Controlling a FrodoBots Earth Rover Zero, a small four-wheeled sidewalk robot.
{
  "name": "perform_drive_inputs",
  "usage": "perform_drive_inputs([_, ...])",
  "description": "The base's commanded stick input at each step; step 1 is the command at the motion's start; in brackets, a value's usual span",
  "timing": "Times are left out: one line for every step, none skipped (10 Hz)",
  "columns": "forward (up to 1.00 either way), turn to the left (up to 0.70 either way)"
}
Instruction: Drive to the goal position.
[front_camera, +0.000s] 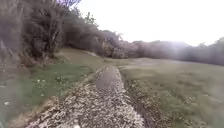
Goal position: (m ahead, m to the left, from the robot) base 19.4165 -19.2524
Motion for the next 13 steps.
perform_drive_inputs([0.85, 0.00])
perform_drive_inputs([0.85, 0.00])
perform_drive_inputs([0.85, 0.00])
perform_drive_inputs([0.85, 0.00])
perform_drive_inputs([0.85, 0.00])
perform_drive_inputs([0.85, 0.00])
perform_drive_inputs([0.85, 0.00])
perform_drive_inputs([0.85, 0.00])
perform_drive_inputs([0.85, 0.00])
perform_drive_inputs([0.85, 0.00])
perform_drive_inputs([0.85, 0.00])
perform_drive_inputs([0.85, 0.00])
perform_drive_inputs([0.85, 0.00])
